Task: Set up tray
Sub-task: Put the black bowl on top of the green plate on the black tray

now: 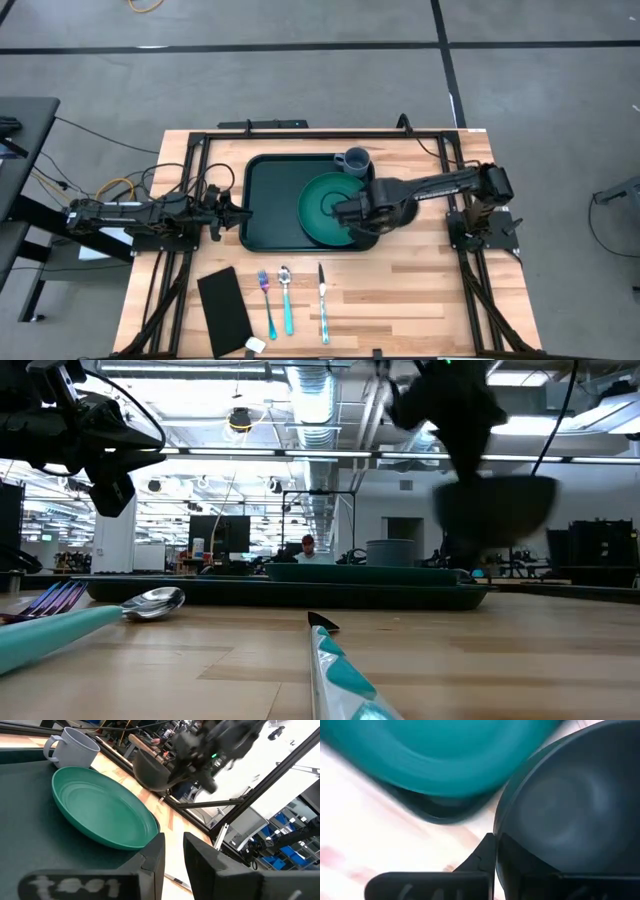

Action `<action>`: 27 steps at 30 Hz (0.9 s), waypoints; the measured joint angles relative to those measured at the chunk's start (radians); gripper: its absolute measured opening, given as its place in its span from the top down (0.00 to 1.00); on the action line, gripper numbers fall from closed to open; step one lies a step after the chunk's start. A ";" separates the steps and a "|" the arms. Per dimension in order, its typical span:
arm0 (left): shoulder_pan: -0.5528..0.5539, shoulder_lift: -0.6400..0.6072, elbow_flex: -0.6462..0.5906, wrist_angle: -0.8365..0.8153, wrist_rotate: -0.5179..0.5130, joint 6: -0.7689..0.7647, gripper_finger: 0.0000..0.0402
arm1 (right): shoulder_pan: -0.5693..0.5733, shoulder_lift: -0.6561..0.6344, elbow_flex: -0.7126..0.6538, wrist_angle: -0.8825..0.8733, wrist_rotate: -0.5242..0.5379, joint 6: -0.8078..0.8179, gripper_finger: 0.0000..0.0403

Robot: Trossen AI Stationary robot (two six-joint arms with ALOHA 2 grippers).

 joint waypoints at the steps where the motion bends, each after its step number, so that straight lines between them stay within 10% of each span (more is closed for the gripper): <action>1: 0.000 0.000 0.000 0.000 0.000 0.000 0.86 | 0.000 0.000 0.033 0.011 0.003 -0.040 1.00; 8: 0.000 0.000 0.000 0.000 0.000 0.000 0.86 | -0.014 0.000 0.169 0.141 -0.007 -0.333 1.00; 27: 0.000 0.011 0.000 0.000 -0.008 -0.001 0.86 | -0.027 0.180 0.234 0.191 -0.063 -0.522 1.00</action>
